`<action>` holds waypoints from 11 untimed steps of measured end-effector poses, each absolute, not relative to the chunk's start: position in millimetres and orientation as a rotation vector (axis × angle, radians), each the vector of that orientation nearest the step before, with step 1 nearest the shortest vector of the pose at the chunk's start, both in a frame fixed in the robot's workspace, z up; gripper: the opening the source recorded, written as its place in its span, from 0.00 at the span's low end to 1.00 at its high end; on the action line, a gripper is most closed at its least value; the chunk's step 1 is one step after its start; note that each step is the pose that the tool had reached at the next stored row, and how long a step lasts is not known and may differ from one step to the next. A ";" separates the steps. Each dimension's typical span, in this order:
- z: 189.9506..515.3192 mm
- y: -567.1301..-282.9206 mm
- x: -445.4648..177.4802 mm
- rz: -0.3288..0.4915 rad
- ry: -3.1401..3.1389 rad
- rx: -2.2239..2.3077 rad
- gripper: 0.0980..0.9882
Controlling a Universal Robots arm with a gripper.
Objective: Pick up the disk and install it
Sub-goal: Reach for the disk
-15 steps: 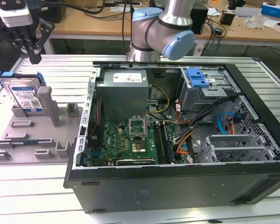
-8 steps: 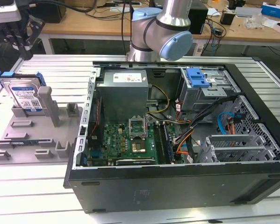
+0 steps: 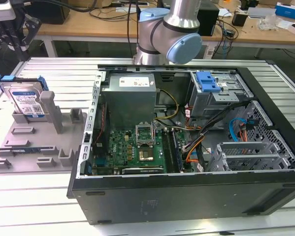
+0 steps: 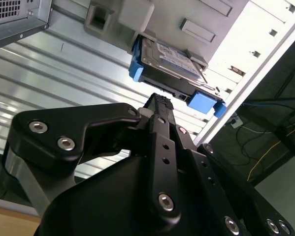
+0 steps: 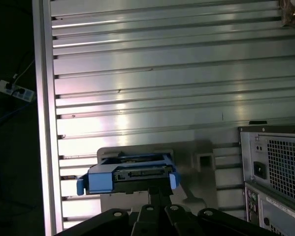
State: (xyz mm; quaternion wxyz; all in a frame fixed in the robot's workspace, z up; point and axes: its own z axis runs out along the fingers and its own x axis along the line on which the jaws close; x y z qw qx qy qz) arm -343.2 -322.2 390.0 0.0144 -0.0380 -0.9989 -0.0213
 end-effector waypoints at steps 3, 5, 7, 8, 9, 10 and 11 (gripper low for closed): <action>390.0 -322.1 -343.3 -0.066 -3.110 -0.118 0.01; 390.0 -322.1 -343.3 -0.066 -3.110 -0.118 0.01; 390.1 -322.0 -343.3 -0.066 -3.110 -0.118 0.01; 390.1 -322.0 -343.2 -0.066 -3.110 -0.118 0.01; 390.1 -322.0 -343.2 -0.066 -3.110 -0.118 0.01; 390.1 -322.0 -343.2 -0.066 -3.110 -0.118 0.01; 390.1 -322.0 -343.3 -0.066 -3.110 -0.118 0.01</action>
